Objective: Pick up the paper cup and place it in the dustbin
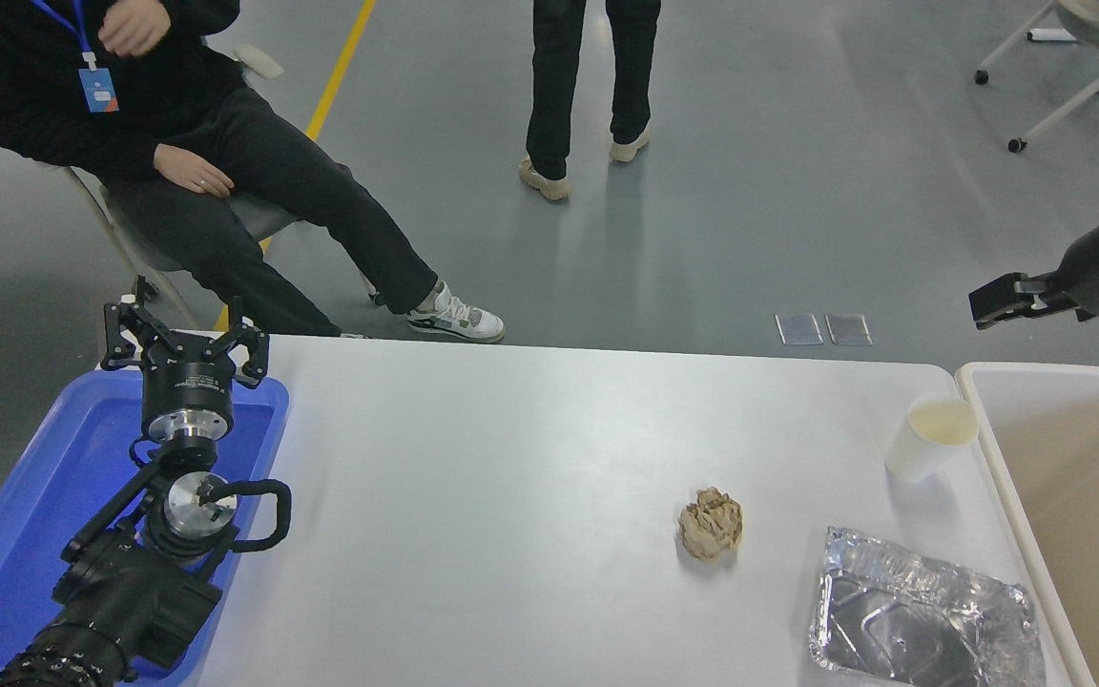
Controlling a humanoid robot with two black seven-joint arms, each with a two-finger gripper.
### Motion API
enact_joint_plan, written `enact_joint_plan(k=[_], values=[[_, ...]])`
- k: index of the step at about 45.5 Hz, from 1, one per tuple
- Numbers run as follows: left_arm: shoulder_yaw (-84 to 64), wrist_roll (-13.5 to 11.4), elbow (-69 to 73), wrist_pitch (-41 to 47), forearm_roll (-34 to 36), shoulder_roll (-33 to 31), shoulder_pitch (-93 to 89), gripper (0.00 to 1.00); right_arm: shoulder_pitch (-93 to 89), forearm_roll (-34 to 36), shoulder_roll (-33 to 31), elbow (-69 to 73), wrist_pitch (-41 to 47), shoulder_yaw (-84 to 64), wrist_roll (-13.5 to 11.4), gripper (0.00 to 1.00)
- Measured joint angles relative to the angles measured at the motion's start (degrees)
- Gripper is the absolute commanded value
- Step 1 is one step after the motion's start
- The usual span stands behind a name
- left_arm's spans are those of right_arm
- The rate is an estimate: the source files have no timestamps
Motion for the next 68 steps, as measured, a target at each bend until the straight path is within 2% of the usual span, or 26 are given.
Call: enact_joint_plan(k=[12, 22, 47, 55, 64, 68], values=[[0.0, 0.0, 0.0, 0.0, 0.0, 0.0, 0.0, 0.99, -10.85, -0.02, 0.84, -3.14, -9.17, 4.21, 0.02, 1.0], [0.0, 0.0, 0.0, 0.0, 0.03, 0.0, 0.0, 0.99, -15.69, 0.31, 1.95, -4.19, -13.33, 6.06, 0.04, 1.0], [0.0, 0.0, 0.0, 0.0, 0.02, 0.0, 0.0, 0.99, -23.12, 0.5, 6.26, -10.66, -16.52, 10.44, 0.05, 1.0], [0.0, 0.0, 0.0, 0.0, 0.02, 0.0, 0.0, 0.99, -24.66, 0.46, 7.15, -12.22, -17.04, 10.73, 0.05, 0.96], [0.0, 0.0, 0.0, 0.0, 0.02, 0.0, 0.0, 0.99, -26.09, 0.45, 7.87, -13.96, -17.53, 10.9, 0.05, 0.77], [0.0, 0.0, 0.0, 0.0, 0.02, 0.0, 0.0, 0.99, -26.46, 0.45, 8.06, -14.37, -17.66, 10.91, 0.05, 0.72]])
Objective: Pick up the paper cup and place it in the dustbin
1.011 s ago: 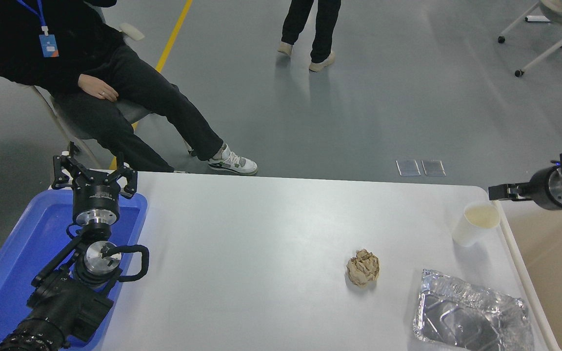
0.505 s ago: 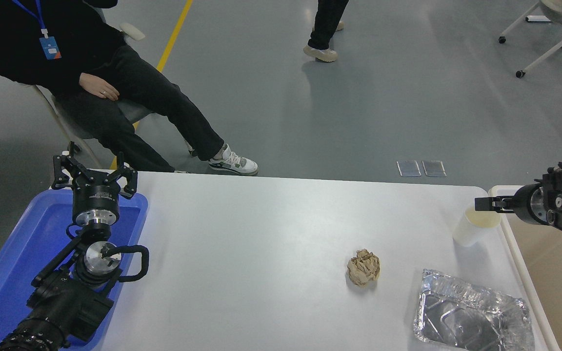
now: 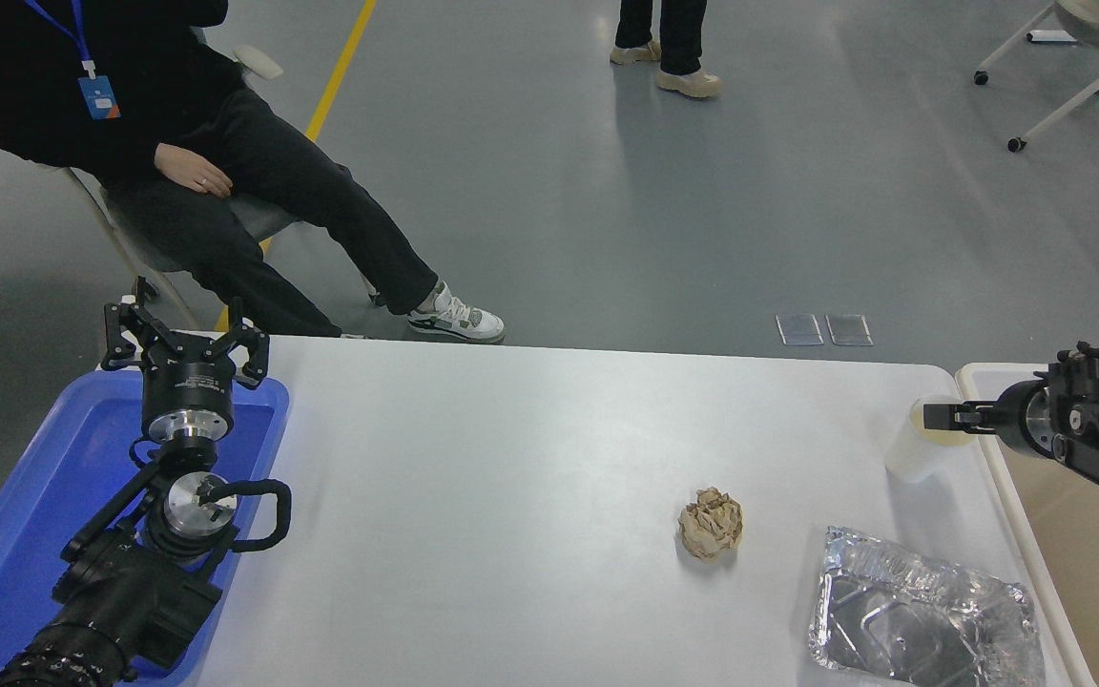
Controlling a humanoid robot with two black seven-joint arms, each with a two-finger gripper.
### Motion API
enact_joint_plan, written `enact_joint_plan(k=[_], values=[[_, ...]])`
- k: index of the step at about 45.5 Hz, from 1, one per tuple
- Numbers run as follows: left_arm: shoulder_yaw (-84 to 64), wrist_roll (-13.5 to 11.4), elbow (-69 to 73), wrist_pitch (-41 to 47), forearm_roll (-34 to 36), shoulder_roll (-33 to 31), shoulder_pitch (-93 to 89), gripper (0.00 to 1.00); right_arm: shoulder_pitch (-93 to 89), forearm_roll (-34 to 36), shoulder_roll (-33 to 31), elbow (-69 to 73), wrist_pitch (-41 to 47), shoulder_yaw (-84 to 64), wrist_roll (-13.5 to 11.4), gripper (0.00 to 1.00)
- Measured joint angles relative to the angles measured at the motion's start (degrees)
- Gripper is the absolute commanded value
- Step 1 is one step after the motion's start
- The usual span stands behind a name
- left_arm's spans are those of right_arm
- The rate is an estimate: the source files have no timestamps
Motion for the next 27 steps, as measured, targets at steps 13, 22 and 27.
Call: enact_joint_plan(k=[13, 22, 27], values=[[0.0, 0.0, 0.0, 0.0, 0.0, 0.0, 0.0, 0.99, -0.76, -0.29, 0.35, -0.5, -0.14, 0.02, 0.0, 0.41], [0.0, 0.0, 0.0, 0.0, 0.0, 0.0, 0.0, 0.99, -0.96, -0.54, 0.4, -0.59, 0.22, -0.06, -0.01, 0.0], [0.0, 0.0, 0.0, 0.0, 0.0, 0.0, 0.0, 0.99, -1.0, -0.61, 0.4, -0.47, 0.39, -0.1, -0.02, 0.0]])
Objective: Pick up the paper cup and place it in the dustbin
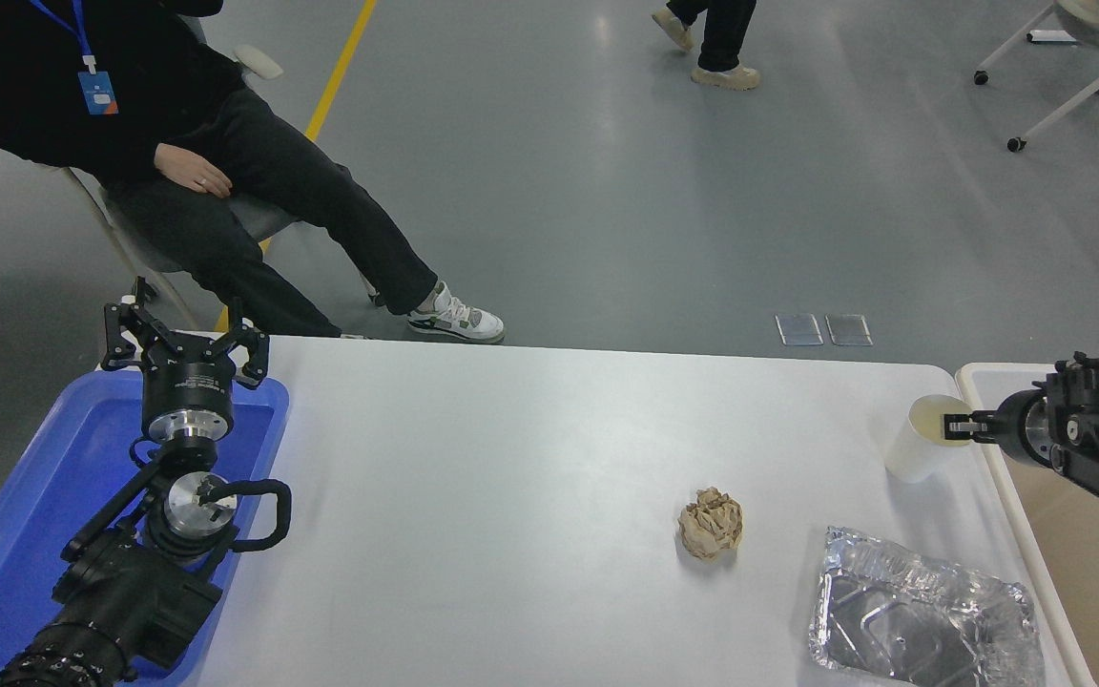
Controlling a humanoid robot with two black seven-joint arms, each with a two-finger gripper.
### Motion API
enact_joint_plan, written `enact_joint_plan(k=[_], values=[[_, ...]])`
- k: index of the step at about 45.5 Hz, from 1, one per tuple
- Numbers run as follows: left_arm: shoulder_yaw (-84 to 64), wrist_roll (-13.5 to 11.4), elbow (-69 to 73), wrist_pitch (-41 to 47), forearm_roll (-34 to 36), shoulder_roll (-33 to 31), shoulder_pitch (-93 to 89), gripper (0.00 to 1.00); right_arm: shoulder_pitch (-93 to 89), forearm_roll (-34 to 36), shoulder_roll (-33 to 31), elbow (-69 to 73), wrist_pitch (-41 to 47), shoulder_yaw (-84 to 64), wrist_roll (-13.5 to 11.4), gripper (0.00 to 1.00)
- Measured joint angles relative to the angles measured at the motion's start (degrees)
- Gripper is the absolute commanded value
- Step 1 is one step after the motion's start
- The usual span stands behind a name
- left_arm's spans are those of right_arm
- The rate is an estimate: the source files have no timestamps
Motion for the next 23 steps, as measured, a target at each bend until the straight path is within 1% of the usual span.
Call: enact_joint_plan(k=[23], values=[[0.0, 0.0, 0.0, 0.0, 0.0, 0.0, 0.0, 0.99, 1.18, 0.58, -0.39, 2.12, 1.48, 1.45, 0.05, 0.0]])
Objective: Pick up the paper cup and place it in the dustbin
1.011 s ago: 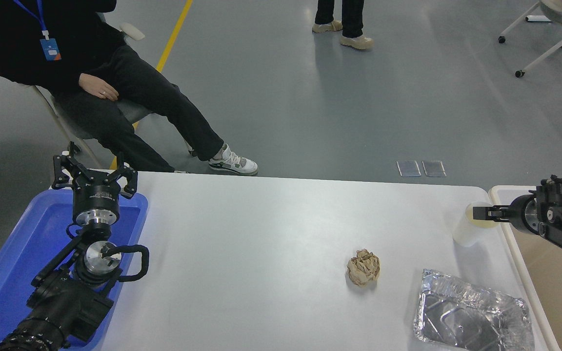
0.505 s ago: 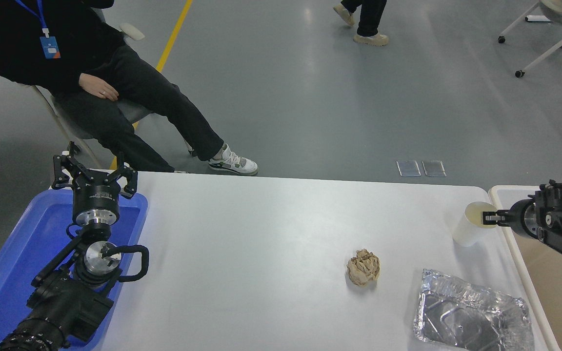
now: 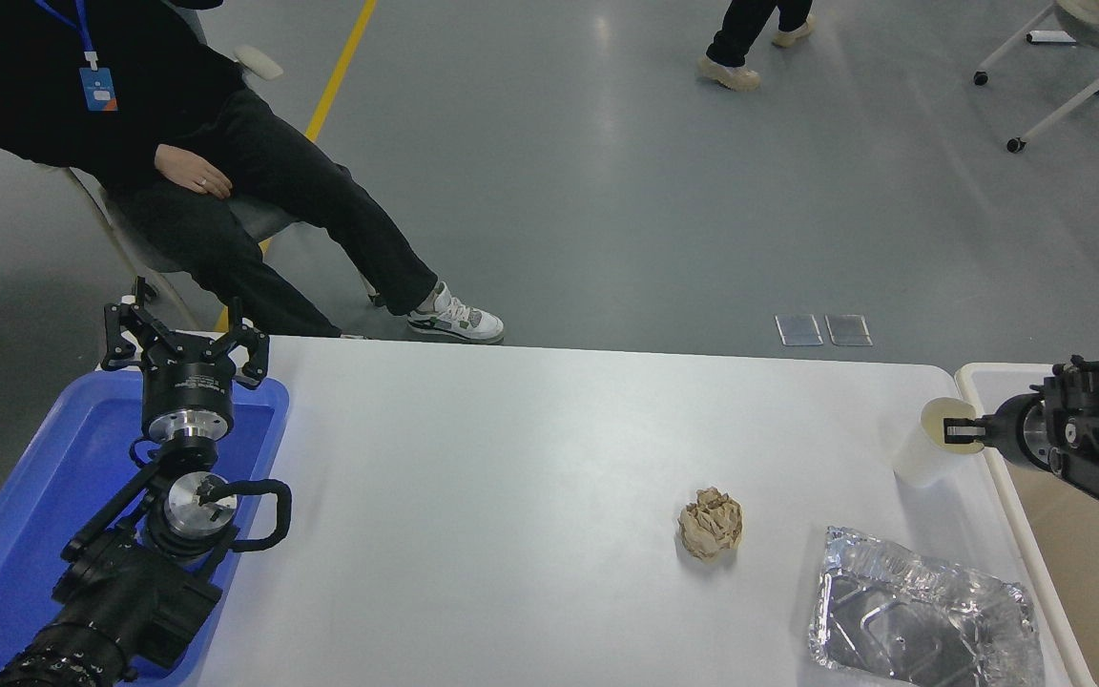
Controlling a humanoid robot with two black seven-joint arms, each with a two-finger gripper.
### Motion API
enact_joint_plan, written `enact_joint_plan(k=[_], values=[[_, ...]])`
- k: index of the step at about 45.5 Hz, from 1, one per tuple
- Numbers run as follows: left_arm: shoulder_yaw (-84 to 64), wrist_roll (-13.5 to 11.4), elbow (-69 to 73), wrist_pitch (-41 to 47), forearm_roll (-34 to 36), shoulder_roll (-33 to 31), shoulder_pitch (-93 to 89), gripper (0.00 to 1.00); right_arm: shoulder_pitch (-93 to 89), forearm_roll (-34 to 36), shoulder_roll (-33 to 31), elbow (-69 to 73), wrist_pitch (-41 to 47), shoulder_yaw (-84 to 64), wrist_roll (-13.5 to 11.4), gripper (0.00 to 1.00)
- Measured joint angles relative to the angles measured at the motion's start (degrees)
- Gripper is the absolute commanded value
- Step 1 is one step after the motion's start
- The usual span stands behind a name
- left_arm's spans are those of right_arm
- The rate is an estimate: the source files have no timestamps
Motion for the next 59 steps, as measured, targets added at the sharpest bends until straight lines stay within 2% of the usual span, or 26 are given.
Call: enact_joint_plan(k=[10, 26, 40, 59], values=[[0.0, 0.0, -0.01, 0.0, 0.03, 0.0, 0.0, 0.99, 4.39, 1.48, -4.7, 6.08, 4.93, 5.7, -0.46, 0.0], [0.0, 0.0, -0.01, 0.0, 0.03, 0.0, 0.0, 0.99, 17.96, 2.31, -16.37, 20.03, 13.06, 7.09, -2.16, 0.0], [0.0, 0.0, 0.0, 0.0, 0.03, 0.0, 0.0, 0.99, 40.12, 2.45, -24.83, 32.42, 19.98, -4.91, -2.76, 0.0], [0.0, 0.0, 0.0, 0.0, 0.03, 0.0, 0.0, 0.99, 64.86, 3.06, -27.37, 40.3, 27.82, -20.83, -2.99, 0.0]])
